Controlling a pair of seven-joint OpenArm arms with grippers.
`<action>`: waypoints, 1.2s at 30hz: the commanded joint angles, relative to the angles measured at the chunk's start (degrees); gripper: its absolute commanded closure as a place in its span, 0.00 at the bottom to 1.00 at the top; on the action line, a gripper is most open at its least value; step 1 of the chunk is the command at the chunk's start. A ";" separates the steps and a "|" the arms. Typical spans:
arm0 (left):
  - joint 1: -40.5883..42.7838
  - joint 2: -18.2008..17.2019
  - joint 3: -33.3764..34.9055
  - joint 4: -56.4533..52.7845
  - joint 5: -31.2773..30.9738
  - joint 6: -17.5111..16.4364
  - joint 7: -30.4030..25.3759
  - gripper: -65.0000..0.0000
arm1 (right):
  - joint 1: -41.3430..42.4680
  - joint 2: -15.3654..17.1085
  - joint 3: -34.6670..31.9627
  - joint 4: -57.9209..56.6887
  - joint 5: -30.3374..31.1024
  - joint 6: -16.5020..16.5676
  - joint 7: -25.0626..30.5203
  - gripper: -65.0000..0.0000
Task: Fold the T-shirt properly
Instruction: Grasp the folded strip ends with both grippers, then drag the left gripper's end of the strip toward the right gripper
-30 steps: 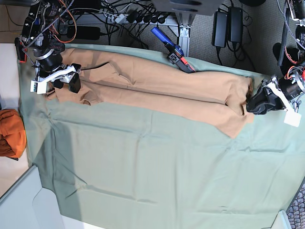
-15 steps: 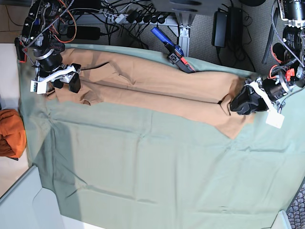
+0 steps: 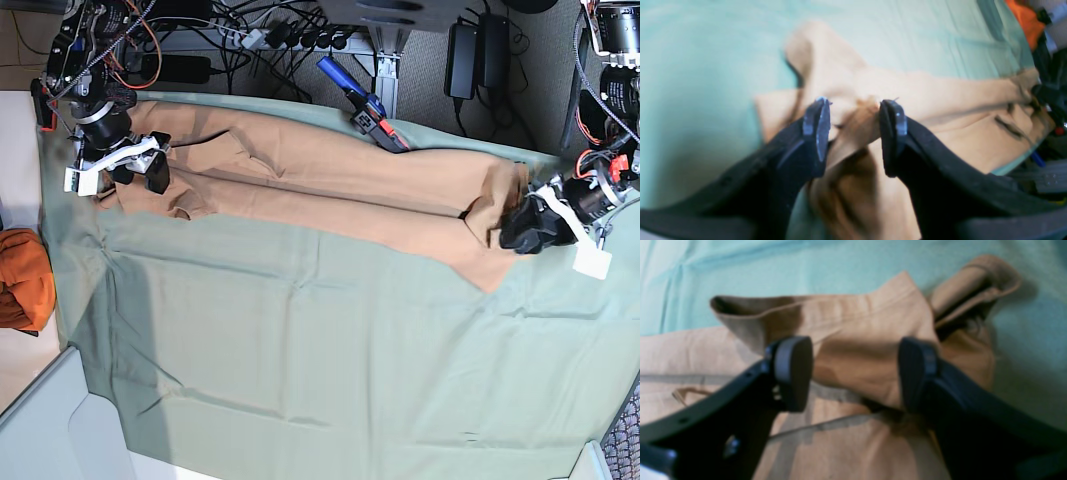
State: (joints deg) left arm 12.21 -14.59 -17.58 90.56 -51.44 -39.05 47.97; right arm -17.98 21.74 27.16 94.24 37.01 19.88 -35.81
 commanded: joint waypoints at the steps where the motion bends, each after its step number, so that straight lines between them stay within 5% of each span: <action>1: -0.46 -0.61 -1.29 0.66 -1.01 -0.95 -1.01 0.57 | 0.15 0.92 0.59 1.03 0.50 5.44 1.25 0.37; 6: -0.22 -1.46 -3.10 0.61 -0.11 -0.95 -1.03 0.57 | 0.15 0.92 0.59 1.03 0.52 5.42 1.25 0.37; 11: 0.39 -1.44 -3.10 0.48 -0.22 -0.95 -1.46 0.40 | 0.17 0.92 0.59 1.03 1.16 5.44 1.25 0.37; 30: 0.00 -0.20 -0.96 -7.23 -2.25 -0.95 -3.21 0.40 | 0.15 0.92 0.59 1.03 1.16 5.42 1.22 0.37; 36: 0.35 -0.15 -0.31 -7.34 -6.71 -0.95 0.09 0.40 | 0.15 0.90 0.59 1.03 1.14 5.44 1.22 0.37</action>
State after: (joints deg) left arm 12.69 -14.28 -17.87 82.67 -57.63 -39.27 47.64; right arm -17.98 21.74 27.16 94.24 37.52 19.88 -35.81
